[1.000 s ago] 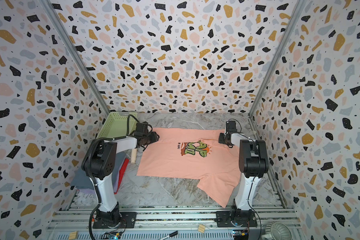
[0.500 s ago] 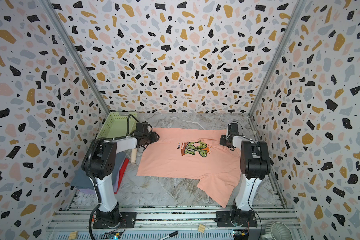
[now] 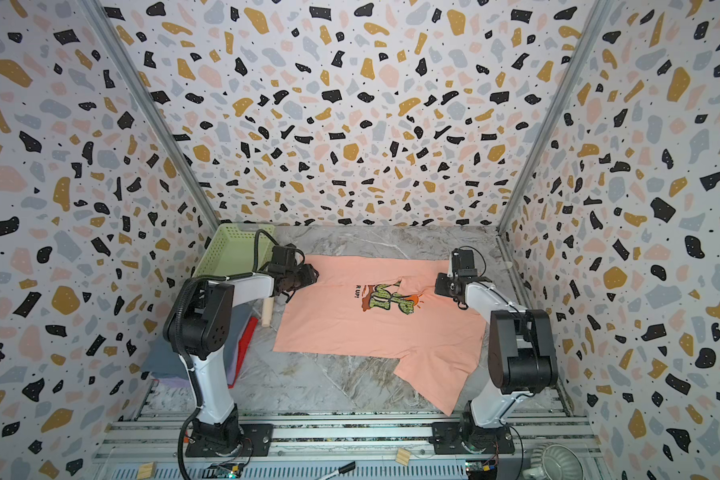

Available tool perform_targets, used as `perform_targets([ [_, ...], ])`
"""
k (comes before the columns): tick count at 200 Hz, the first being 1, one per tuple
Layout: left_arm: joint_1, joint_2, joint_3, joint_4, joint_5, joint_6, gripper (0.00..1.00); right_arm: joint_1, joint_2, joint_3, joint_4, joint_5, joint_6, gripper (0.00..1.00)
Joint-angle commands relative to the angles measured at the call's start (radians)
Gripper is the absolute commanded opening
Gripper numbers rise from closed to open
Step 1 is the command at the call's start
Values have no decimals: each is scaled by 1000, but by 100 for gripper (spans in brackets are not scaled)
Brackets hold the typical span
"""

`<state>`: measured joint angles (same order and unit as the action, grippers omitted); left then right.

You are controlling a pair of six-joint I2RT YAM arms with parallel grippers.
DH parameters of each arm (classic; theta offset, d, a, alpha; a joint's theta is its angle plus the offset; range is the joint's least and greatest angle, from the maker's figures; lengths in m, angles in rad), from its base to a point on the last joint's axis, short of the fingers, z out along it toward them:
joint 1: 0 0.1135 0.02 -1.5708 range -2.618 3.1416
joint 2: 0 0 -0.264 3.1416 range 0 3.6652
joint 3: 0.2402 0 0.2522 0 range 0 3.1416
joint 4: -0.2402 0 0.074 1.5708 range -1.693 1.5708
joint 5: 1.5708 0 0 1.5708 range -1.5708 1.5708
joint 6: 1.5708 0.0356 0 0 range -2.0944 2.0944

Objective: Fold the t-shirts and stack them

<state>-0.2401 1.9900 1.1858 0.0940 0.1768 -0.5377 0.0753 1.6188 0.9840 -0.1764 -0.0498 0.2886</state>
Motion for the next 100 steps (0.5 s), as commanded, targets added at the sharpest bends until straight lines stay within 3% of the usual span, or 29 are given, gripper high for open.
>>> perform_targets([
  [1, 2, -42, -10, 24, 6, 2, 52, 22, -109, -50, -114, 31, 18, 12],
  [17, 2, -40, -6, 24, 5, 2, 52, 37, -190, -84, -114, 18, 14, 18],
  [35, 2, -37, 4, 21, 9, 3, 52, 37, -244, -76, -109, 33, 14, 35],
  [46, 3, -34, 9, 20, 13, 4, 52, 34, -243, -58, -92, 45, 6, 41],
  [69, 2, -31, 20, 12, 14, 8, 52, 23, -152, -5, -57, 33, -4, 48],
  [100, 2, -16, 39, -7, 8, 18, 52, -1, 30, 65, 38, -5, 3, 49],
])
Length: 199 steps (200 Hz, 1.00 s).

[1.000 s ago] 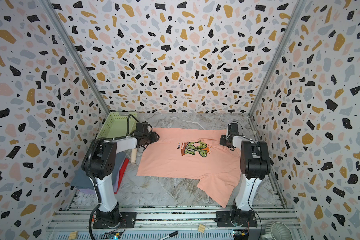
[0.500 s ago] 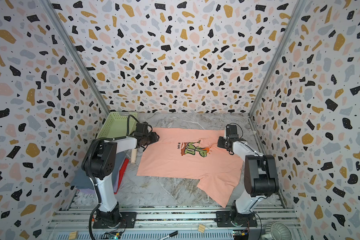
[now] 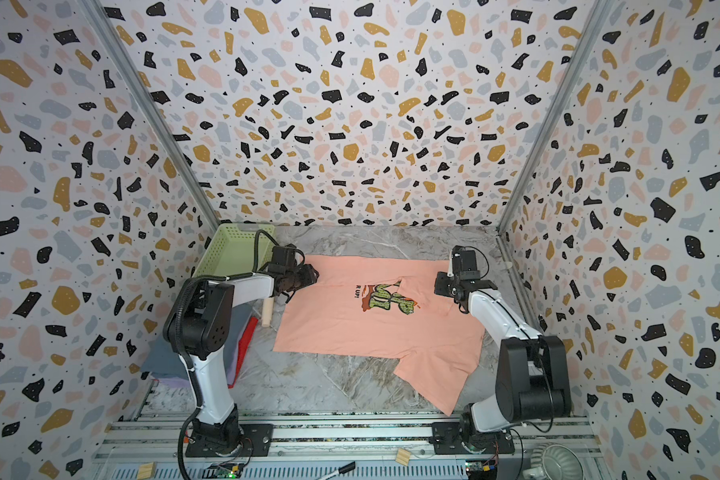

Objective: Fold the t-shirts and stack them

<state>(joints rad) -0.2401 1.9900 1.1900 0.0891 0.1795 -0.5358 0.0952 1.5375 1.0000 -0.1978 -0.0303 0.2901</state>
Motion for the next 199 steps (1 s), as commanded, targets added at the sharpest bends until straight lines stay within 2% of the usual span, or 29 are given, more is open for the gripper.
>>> perform_targets([
  [1, 1, -15, 35, -3, 4, 16, 52, -23, 120, 52, 62, -28, 3, 49],
  [24, 2, 8, 56, -32, -18, 14, 52, -54, 261, 131, 84, -80, 24, 49],
  [90, 6, 137, 154, -82, -82, -26, 53, -73, 571, 419, 28, -111, 14, 49],
  [157, 66, 349, 424, -129, -47, -25, 53, -112, 891, 907, -48, -226, -31, 49],
  [181, 83, 381, 517, -121, 28, 25, 53, -116, 911, 976, -50, -251, -48, 50],
  [199, 86, 317, 477, -45, 70, 59, 54, -114, 823, 882, 21, -259, -64, 50],
])
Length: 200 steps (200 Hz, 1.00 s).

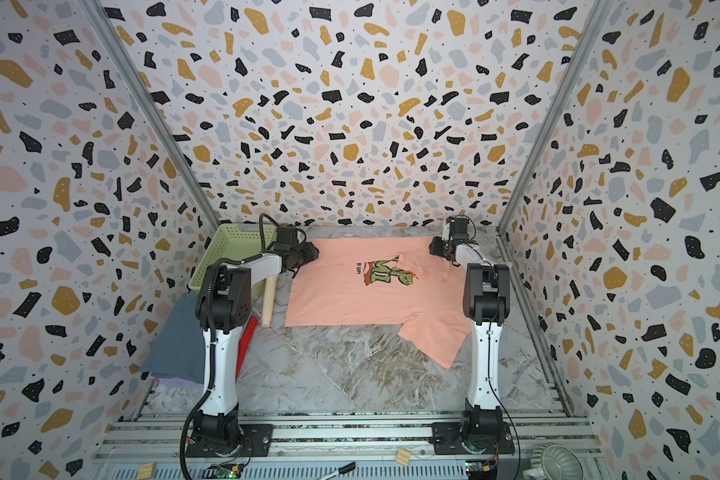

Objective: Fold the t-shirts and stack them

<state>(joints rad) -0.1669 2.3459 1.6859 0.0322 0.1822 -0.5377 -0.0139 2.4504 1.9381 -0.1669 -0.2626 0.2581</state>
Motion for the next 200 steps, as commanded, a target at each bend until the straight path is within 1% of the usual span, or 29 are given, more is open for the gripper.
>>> perform_targets([
  [1, 12, -44, -22, 14, 68, 62, 54, -5, -98, -65, -3, -25, -31, 50],
  [17, 12, -151, -106, 58, 53, 92, 55, -3, -243, -228, 93, -16, -39, 55],
  [29, 12, -251, -191, 77, 18, 104, 55, -3, -359, -342, 133, 4, -34, 58],
  [41, 9, -357, -294, 102, 6, 100, 56, -3, -465, -414, 89, 42, -9, 60],
  [52, 6, -455, -391, 101, -20, 92, 58, -2, -566, -492, 45, 47, 17, 61],
  [67, -4, -577, -513, 67, -63, 76, 60, 5, -718, -659, 52, 37, 66, 63],
  [76, -10, -640, -575, 27, -87, 69, 61, 13, -826, -760, 58, 31, 92, 64],
  [88, -26, -713, -654, -37, -126, 57, 61, 19, -931, -883, 53, 38, 116, 65],
  [100, -50, -788, -737, -82, -152, 47, 60, 24, -1038, -982, 12, 57, 131, 66],
  [116, -91, -892, -851, -130, -217, 18, 60, 36, -1177, -1096, -59, 95, 142, 67],
  [122, -103, -928, -892, -141, -233, 6, 59, 39, -1230, -1141, -76, 92, 144, 68],
  [144, -133, -1039, -1017, -181, -257, -19, 60, 45, -1379, -1223, -191, 118, 151, 70],
  [164, -150, -1099, -1102, -209, -275, -30, 60, 49, -1486, -1260, -283, 124, 158, 71],
  [184, -154, -1118, -1161, -191, -291, -43, 60, 50, -1576, -1307, -334, 151, 181, 73],
  [200, -154, -1101, -1176, -152, -284, -48, 59, 77, -1601, -1316, -332, 152, 211, 74],
])
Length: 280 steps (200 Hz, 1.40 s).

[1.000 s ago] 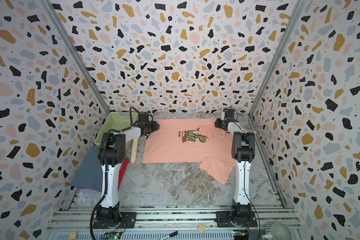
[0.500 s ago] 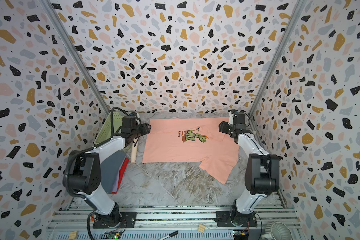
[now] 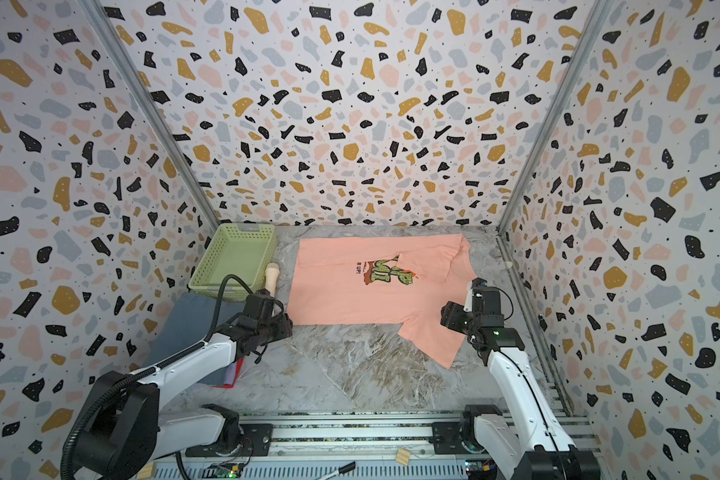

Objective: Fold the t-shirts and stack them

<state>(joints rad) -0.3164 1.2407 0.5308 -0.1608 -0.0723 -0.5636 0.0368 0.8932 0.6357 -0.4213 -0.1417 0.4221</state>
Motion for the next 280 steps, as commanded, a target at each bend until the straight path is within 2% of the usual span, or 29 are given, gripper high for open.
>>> perform_targets([
  [1, -5, 6, -21, 44, -29, -22, 59, 28, -44, -13, -77, 30, 50, 74],
  [48, -5, 159, 18, 157, 1, -18, 57, 36, 17, -46, -89, 41, 95, 75],
  [75, -5, 232, 29, 200, 27, -28, 54, 37, 19, -68, -92, 120, 140, 76],
  [108, -6, 257, 40, 236, 41, -18, 33, 44, 60, -97, -115, 135, 197, 74],
  [132, -4, 259, 49, 262, 70, -18, 16, 98, 106, -107, -142, 183, 260, 72],
  [158, -5, 260, 58, 277, 94, -19, 9, 146, 187, -102, -212, 213, 338, 70],
  [180, -6, 263, 67, 281, 92, -12, 4, 189, 175, -108, -262, 229, 403, 69],
  [204, -5, 275, 82, 275, 106, 4, 1, 208, 150, -117, -297, 215, 462, 67],
  [236, -6, 289, 109, 268, 116, 13, 0, 224, 152, -179, -244, 155, 520, 57],
  [280, -5, 266, 100, 269, 119, 11, 0, 250, 192, -229, -164, 205, 539, 46],
])
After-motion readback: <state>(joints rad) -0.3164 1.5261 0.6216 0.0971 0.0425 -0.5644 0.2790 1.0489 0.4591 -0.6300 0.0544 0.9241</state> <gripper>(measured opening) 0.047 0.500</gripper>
